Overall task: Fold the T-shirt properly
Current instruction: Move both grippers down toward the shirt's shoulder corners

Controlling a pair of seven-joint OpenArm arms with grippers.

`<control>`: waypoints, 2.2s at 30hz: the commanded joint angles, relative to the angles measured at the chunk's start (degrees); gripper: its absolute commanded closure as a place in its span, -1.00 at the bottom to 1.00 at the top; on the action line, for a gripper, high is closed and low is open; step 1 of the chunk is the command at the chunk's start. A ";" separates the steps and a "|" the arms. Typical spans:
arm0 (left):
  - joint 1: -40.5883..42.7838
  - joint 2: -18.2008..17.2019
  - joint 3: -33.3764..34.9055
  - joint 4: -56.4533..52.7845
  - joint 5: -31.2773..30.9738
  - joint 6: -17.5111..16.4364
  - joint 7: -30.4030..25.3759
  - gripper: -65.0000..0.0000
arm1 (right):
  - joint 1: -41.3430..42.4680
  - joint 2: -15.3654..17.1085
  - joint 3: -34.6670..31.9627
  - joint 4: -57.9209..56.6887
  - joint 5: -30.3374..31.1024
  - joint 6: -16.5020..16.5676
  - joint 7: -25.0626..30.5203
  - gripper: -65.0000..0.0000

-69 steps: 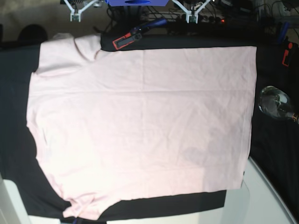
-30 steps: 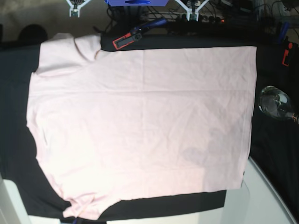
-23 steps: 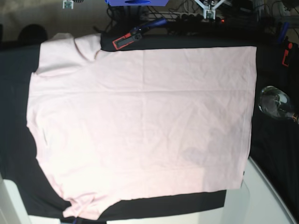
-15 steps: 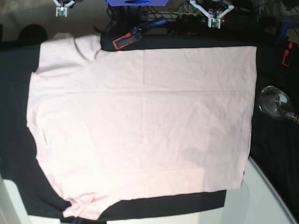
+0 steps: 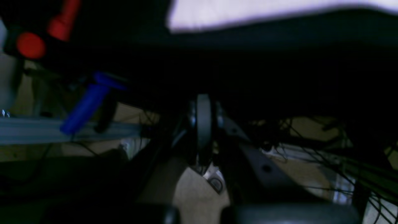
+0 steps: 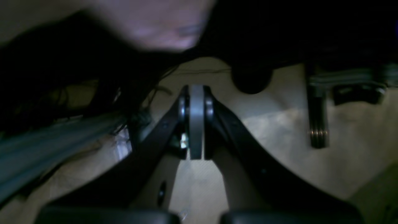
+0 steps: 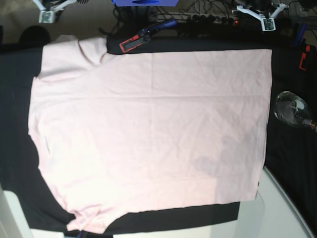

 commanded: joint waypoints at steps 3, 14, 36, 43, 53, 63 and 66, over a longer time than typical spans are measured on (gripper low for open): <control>0.73 -1.65 -0.51 1.76 -0.10 0.51 -1.10 1.00 | -0.17 0.65 3.83 4.78 0.08 -0.40 1.80 1.00; -1.82 -5.08 -0.51 1.24 -0.98 -5.29 -1.10 1.00 | 8.53 -2.52 11.66 22.10 4.91 19.02 -19.12 0.99; -0.76 -7.54 -0.59 3.79 -11.35 -13.02 -0.93 1.00 | 17.68 3.81 43.74 18.58 14.05 39.46 -54.99 -0.11; -0.85 -7.10 -5.34 5.02 -11.35 -13.02 -0.93 1.00 | 18.03 4.78 42.25 17.09 13.88 39.46 -54.46 -0.12; -0.94 -7.19 -6.57 4.84 -11.27 -13.02 -0.93 1.00 | 21.72 4.69 31.35 14.62 13.70 39.46 -54.02 -0.12; -2.61 -5.61 -6.31 4.49 -11.27 -13.11 -0.66 1.00 | 23.92 5.75 31.17 7.68 13.61 39.46 -54.02 -0.12; -3.31 -5.52 -6.31 4.49 -11.27 -13.11 -0.58 1.00 | 23.92 5.66 29.33 7.33 13.61 39.46 -54.02 -0.12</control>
